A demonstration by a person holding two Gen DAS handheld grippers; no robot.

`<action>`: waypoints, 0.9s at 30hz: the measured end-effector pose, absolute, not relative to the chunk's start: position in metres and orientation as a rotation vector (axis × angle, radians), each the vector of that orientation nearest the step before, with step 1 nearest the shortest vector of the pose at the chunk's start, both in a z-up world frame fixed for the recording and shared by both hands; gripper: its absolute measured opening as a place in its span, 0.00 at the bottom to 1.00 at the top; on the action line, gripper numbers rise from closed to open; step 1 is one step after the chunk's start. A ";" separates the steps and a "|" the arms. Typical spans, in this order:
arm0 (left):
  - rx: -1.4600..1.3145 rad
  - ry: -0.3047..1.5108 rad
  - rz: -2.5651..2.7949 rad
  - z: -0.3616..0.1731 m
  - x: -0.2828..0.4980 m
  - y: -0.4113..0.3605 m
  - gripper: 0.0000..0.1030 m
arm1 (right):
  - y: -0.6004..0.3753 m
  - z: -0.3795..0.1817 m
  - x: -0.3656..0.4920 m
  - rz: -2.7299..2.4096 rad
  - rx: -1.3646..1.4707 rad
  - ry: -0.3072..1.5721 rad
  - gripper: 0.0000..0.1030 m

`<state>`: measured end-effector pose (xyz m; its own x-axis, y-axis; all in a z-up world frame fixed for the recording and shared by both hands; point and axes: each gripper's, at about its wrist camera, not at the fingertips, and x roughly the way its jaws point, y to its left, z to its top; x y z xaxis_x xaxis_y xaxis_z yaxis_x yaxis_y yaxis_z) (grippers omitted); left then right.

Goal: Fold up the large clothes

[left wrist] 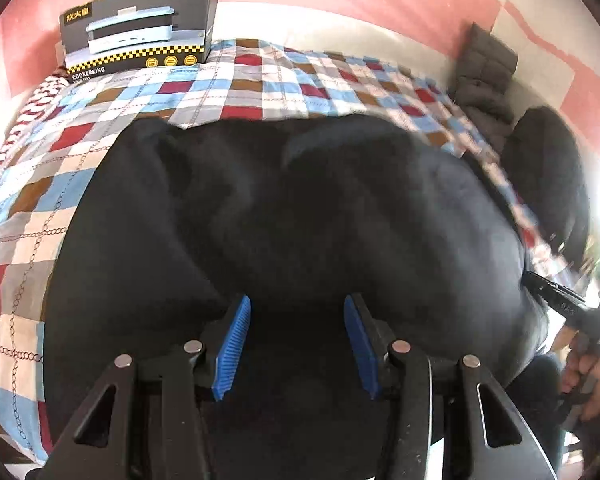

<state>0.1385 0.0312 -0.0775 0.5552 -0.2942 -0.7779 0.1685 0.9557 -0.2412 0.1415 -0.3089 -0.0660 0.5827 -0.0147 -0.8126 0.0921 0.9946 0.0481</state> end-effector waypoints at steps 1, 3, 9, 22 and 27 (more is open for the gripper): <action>-0.153 0.932 -0.284 -0.072 0.143 0.031 0.49 | -0.307 -0.056 0.146 -0.056 0.071 0.915 0.08; -0.118 0.895 -0.294 -0.061 0.155 0.025 0.49 | -0.309 -0.047 0.158 -0.021 0.086 0.874 0.09; -0.046 0.857 -0.214 -0.056 0.215 0.029 0.50 | -0.328 -0.066 0.223 -0.040 0.135 0.938 0.27; -0.144 0.932 -0.077 -0.102 0.259 0.114 0.49 | -0.354 -0.075 0.247 -0.126 0.149 0.963 0.25; -0.098 0.914 -0.034 -0.097 0.276 0.115 0.49 | -0.352 -0.047 0.273 -0.052 0.180 0.887 0.25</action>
